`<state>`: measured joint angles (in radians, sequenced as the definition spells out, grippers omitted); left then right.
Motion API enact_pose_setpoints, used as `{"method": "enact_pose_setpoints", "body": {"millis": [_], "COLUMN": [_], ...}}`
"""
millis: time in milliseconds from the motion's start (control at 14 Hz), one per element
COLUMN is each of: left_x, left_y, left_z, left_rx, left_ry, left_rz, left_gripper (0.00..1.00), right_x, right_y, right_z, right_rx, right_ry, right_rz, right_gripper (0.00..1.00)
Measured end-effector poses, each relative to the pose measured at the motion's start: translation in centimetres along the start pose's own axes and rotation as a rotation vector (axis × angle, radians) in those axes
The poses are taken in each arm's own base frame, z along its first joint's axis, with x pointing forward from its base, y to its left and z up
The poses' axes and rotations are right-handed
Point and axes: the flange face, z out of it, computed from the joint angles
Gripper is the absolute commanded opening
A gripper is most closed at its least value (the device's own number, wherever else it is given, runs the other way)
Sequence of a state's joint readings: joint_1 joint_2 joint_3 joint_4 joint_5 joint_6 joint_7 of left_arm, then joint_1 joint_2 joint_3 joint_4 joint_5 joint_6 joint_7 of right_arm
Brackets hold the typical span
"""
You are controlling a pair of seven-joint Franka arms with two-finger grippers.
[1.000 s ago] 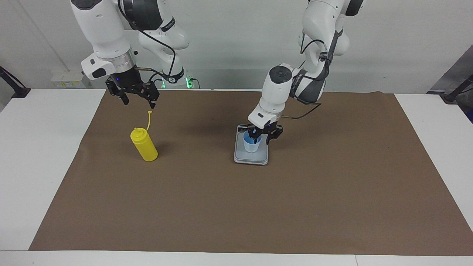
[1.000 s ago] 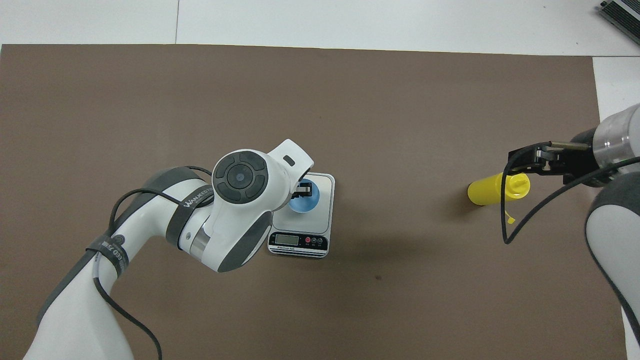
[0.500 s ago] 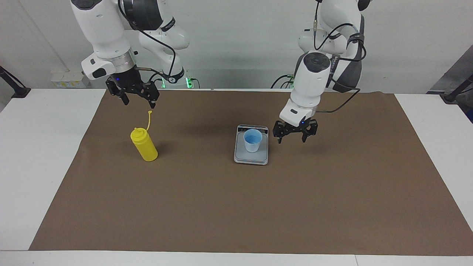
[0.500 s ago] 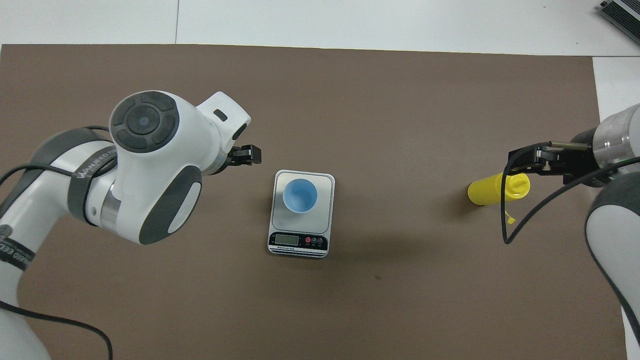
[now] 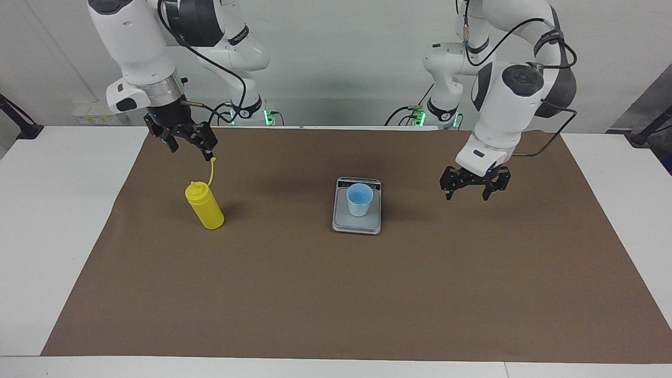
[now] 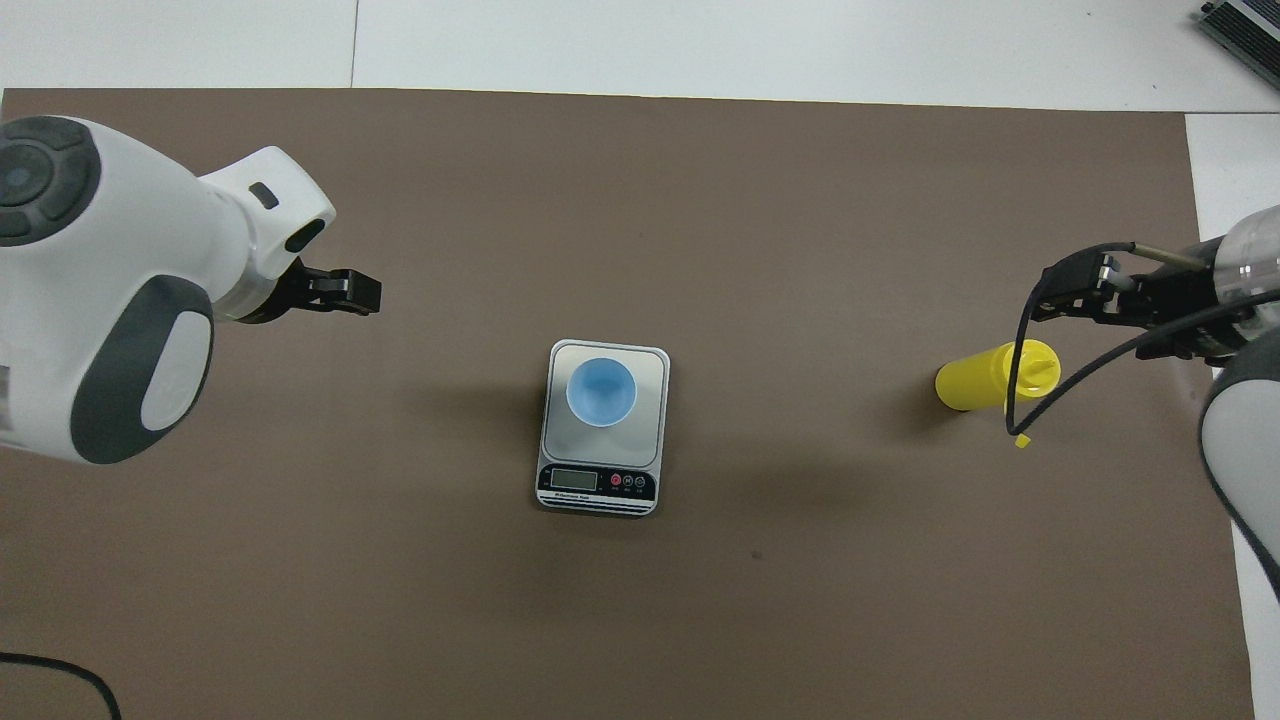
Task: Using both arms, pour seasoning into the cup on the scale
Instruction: 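Open the left gripper and withdraw it from the cup, then lower the right gripper over the yellow bottle and grasp it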
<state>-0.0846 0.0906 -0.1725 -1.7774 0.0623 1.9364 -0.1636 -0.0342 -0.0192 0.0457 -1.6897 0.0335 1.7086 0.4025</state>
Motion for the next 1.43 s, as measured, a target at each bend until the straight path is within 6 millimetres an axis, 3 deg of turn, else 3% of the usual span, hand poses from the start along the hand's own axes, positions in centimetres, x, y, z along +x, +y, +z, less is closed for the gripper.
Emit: {"method": "enact_pose_setpoints", "body": {"millis": [429, 714, 1000, 1429], "left_x": [-1.4, -2.4, -3.2, -4.0], "left_y": [-7.5, -11.0, -11.4, -10.3], "left_z": [-3.7, -8.5, -11.1, -11.7], "left_rx": [-0.004, -0.001, -0.001, -0.044], "left_ry": [-0.014, -0.045, -0.057, -0.059], "left_rz": [0.029, 0.048, 0.051, 0.048], "left_gripper": [1.00, 1.00, 1.00, 1.00], "right_x": [6.2, 9.4, 11.2, 12.1], "right_y": [5.0, 6.7, 8.7, 9.4], "right_z": [4.9, 10.3, 14.7, 20.1], "right_rx": [0.098, 0.126, 0.147, 0.167], "right_ry": [-0.102, -0.202, -0.283, -0.391], "right_rz": [0.293, 0.447, 0.542, 0.649], "right_gripper": [1.00, 1.00, 1.00, 1.00]}}
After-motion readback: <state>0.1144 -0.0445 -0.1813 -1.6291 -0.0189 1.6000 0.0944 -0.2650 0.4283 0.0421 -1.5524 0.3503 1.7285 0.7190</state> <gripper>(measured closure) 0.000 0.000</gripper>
